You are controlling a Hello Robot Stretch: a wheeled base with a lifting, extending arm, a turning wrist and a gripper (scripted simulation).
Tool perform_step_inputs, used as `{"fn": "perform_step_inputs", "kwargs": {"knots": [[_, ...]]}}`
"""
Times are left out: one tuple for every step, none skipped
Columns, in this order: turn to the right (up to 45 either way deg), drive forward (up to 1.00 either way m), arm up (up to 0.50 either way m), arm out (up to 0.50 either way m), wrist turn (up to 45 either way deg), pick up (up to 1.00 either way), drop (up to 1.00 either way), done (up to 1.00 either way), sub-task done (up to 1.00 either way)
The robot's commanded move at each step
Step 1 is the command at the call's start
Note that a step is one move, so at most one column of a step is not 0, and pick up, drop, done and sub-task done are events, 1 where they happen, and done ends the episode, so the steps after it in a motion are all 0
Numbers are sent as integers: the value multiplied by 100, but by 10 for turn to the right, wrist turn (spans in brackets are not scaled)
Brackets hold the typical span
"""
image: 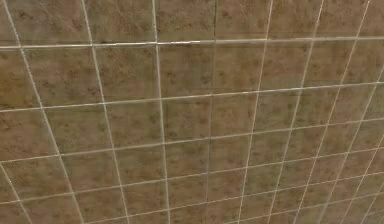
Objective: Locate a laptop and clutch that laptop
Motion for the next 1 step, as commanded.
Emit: {"fn": "perform_step_inputs", "kwargs": {"knots": [[0,10,0,0,0,0,0,0,0]]}}
